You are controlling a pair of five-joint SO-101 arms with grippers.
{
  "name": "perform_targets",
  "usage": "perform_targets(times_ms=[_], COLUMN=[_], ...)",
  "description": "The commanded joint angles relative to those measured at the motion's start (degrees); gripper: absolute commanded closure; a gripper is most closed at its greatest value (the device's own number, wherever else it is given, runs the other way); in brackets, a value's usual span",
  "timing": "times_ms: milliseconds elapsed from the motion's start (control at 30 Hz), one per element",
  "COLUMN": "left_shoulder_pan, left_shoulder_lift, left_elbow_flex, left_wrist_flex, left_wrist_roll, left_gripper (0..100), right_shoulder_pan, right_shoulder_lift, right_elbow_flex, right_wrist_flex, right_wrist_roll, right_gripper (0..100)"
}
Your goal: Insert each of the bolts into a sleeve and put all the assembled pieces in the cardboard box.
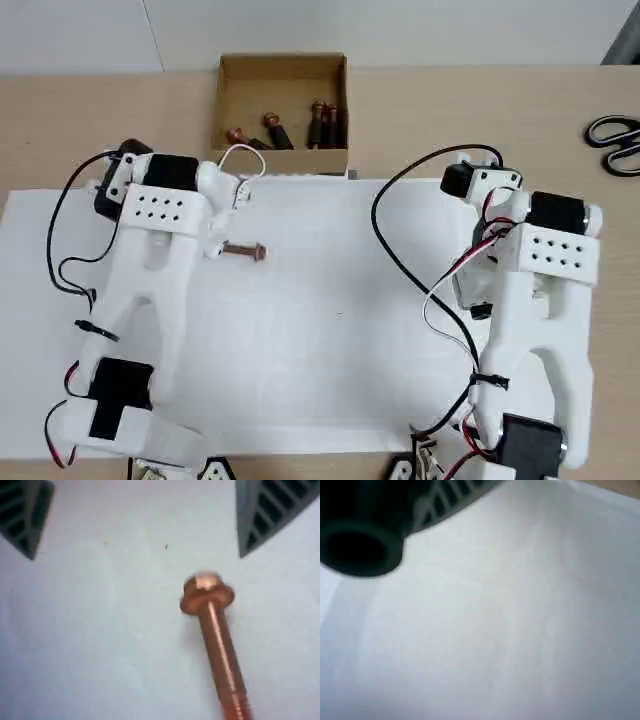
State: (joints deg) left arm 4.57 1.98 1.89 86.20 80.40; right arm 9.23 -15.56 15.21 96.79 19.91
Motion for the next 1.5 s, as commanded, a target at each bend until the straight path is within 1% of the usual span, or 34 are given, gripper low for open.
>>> perform_targets(times_ms=[0, 100, 200, 300, 367, 400, 467, 633, 667, 833, 1000, 1033, 1133, 1167, 1300, 1400, 1467], left_shoulder_pan=[-0.6, -2.5, -5.3, -6.9, -7.6, -8.1, -8.7, -13.0, -13.7, -13.5, -9.6, -8.5, -6.4, -5.9, -5.3, -5.1, -5.2], left_shoulder_lift=[-2.8, -2.8, -2.8, -2.7, -1.9, -0.9, 2.5, 10.8, 12.0, 11.8, 7.4, 7.0, 6.2, 6.2, 6.9, 6.8, 6.8], left_elbow_flex=[-1.7, -1.5, -1.5, -1.5, -1.7, -1.6, -1.8, -3.8, -5.1, -9.8, -12.8, -13.0, -13.1, -13.1, -12.7, -12.7, -12.7], left_wrist_flex=[-0.3, 0.1, 1.1, 7.1, 11.0, 12.7, 14.2, 14.2, 14.2, 14.2, 14.2, 14.0, 11.3, 11.2, 10.9, 9.0, 7.9], left_wrist_roll=[-9.2, -25.6, -46.1, -63.2, -71.7, -73.0, -71.5, -71.4, -72.9, -90.2, -107.5, -109.2, -110.4, -112.1, -126.2, -132.3, -138.4], left_gripper=[75, 75, 75, 75, 75, 76, 80, 97, 100, 100, 100, 100, 100, 100, 100, 99, 99], right_shoulder_pan=[0.7, 0.7, 0.7, 0.7, 0.7, 0.7, 0.7, 0.7, 0.7, 0.7, 0.7, 0.7, 0.7, 0.7, 0.7, 0.7, 0.7], right_shoulder_lift=[-2.5, -2.5, -2.5, -2.5, -2.5, -2.5, -2.5, -2.5, -2.5, -2.5, -2.5, -2.5, -2.5, -2.5, -2.5, -2.5, -2.5], right_elbow_flex=[-0.5, -0.5, -0.5, -0.5, -0.5, -0.5, -0.5, -0.5, -0.5, -0.5, -0.5, -0.5, -0.5, -0.5, -0.4, -0.4, -0.4], right_wrist_flex=[0.0, 0.0, 0.0, 0.0, 0.0, 0.0, 0.0, 0.0, 0.0, 0.1, 0.1, 0.1, 0.1, 0.1, 0.1, 0.1, 0.1], right_wrist_roll=[0.8, 0.8, 0.8, 0.8, 0.8, 0.8, 0.8, 0.7, 0.7, 0.7, 0.5, 0.5, 0.5, 0.5, 0.5, 0.7, 0.7], right_gripper=[99.5, 99.5, 99.5, 99.5, 99.5, 99.5, 99.5, 99.5, 99.5, 99.5, 99.5, 99.5, 99.5, 99.5, 99.5, 99.5, 99.5])
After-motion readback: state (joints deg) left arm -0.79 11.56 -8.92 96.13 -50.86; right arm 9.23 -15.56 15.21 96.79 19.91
